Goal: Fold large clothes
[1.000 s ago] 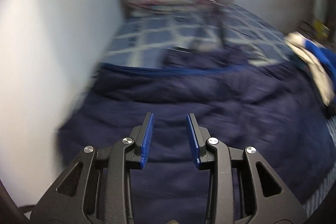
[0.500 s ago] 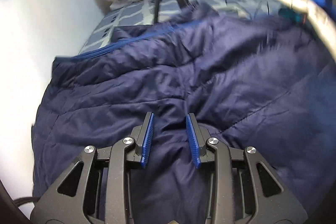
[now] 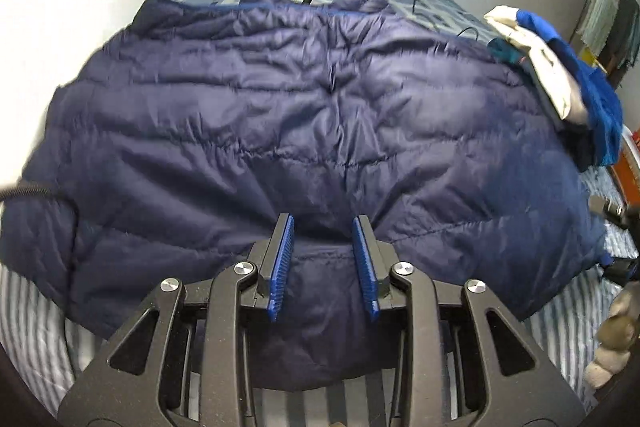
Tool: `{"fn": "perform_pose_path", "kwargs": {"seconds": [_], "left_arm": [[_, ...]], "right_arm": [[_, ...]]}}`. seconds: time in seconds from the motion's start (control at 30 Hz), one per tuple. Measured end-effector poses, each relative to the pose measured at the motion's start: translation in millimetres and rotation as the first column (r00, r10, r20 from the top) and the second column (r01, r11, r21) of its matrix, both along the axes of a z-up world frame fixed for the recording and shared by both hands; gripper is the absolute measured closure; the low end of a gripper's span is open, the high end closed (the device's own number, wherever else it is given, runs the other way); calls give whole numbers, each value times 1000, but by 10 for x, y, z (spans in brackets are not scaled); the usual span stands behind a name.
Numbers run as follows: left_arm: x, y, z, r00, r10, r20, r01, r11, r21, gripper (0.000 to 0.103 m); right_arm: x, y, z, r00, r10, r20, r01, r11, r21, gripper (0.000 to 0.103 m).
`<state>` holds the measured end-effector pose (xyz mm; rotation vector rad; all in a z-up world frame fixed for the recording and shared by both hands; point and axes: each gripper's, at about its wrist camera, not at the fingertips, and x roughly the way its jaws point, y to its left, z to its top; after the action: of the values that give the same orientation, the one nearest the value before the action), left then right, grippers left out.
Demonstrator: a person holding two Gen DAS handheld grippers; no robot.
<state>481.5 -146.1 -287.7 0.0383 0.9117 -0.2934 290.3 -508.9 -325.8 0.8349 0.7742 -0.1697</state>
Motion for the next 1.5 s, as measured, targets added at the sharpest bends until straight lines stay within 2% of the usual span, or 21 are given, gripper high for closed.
{"fn": "perform_pose_path", "kwargs": {"seconds": [0.03, 0.07, 0.1, 0.17, 0.2, 0.27, 0.4, 0.53, 0.6, 0.67, 0.73, 0.8, 0.9, 1.07, 1.4, 1.5], "left_arm": [[-11, -16, -36, 1000, 0, 21, 0, 1000, 21, 73], [-30, -59, -77, 999, -3, 40, 1, 999, 52, 73], [-23, -58, -108, 999, -5, 43, 2, 998, 63, 73], [-29, -84, -105, 999, -14, 48, 10, 995, 94, 73], [-39, -76, -69, 999, -7, 43, 2, 994, 110, 73], [-68, -24, 32, 999, 4, 40, -9, 993, 115, 73], [-339, 224, 442, 999, 26, 24, -27, 999, 37, 73], [-878, 467, 813, 1000, 15, -4, -15, 999, -34, 72], [-1239, 641, 919, 999, 22, -31, -24, 996, -90, 61], [-1545, 790, 961, 999, 38, -38, -43, 990, -135, 48], [-1789, 900, 975, 998, 58, -27, -62, 986, -153, 45], [-2029, 1012, 943, 996, 84, -26, -87, 981, -174, 45], [-2186, 1027, 919, 997, 44, -64, -55, 981, -187, 45], [-2436, 1099, 1023, 999, 37, 0, -37, 989, -146, 45], [-2601, 1381, 1015, 1000, 23, -14, -25, 986, -168, 44], [-2623, 1459, 1036, 1000, 24, -17, -27, 983, -181, 44]], "right_arm": [[49, 22, 0, 1000, -3, -1, 3, 1000, -4, 15], [116, 63, 7, 1000, 2, -8, -2, 1000, -23, 26], [152, 89, 21, 1000, 10, -16, -11, 999, -44, 49], [230, 177, 70, 998, 56, -40, -60, 994, -95, 78], [239, 210, 121, 997, 62, -44, -68, 989, -131, 85], [234, 298, 285, 995, 87, -39, -93, 972, -215, 89], [245, 450, 570, 992, 127, -25, -129, 940, -317, 91], [211, 544, 803, 988, 154, -9, -146, 913, -381, 92], [202, 619, 909, 986, 169, -1, -154, 898, -412, 92], [183, 706, 1024, 982, 188, 7, -165, 880, -446, 93], [176, 810, 1131, 978, 206, 13, -174, 854, -490, 93], [160, 900, 1250, 974, 226, 18, -183, 829, -529, 93], [188, 1088, 1436, 966, 258, 26, -195, 788, -584, 93], [248, 1453, 1728, 948, 313, 58, -208, 746, -632, 93], [565, 2342, 2034, 889, 443, 116, -278, 723, -632, 95], [689, 2718, 2025, 856, 506, 108, -328, 691, -644, 96]]}}
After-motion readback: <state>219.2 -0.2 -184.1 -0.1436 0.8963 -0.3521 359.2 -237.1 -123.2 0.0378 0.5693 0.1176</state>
